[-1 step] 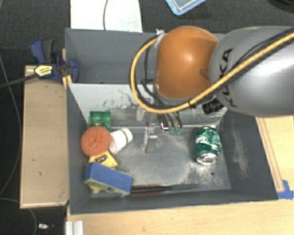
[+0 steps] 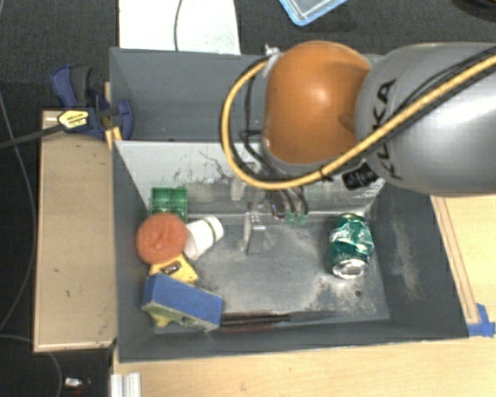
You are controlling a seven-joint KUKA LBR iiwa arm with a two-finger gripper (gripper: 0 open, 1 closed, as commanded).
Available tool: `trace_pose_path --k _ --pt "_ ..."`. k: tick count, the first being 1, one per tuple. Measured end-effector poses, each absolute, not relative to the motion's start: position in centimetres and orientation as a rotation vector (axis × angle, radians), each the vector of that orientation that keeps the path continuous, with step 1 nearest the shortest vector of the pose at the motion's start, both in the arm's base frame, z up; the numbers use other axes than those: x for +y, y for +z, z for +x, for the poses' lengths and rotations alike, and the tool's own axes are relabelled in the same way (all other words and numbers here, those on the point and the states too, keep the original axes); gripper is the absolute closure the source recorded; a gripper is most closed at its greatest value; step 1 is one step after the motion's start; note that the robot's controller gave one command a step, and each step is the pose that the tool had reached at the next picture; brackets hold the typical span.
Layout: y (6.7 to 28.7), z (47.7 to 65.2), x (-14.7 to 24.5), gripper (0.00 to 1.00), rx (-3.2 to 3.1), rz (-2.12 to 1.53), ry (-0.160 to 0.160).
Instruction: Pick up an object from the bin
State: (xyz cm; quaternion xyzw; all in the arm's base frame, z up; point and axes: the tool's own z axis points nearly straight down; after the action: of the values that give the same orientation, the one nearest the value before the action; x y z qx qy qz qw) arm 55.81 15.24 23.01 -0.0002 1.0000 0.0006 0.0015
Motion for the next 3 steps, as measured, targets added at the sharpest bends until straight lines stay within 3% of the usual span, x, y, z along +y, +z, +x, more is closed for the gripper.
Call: trace_pose_path --k 1,2,3 --pt "19.3 56.2 9.5 0.0 3.135 -0.052 0.003" --pt "18.4 54.8 5.5 0.0 3.131 -0.126 0.005" --pt "15.6 57.0 3.1 0.0 3.109 -0.333 0.006"
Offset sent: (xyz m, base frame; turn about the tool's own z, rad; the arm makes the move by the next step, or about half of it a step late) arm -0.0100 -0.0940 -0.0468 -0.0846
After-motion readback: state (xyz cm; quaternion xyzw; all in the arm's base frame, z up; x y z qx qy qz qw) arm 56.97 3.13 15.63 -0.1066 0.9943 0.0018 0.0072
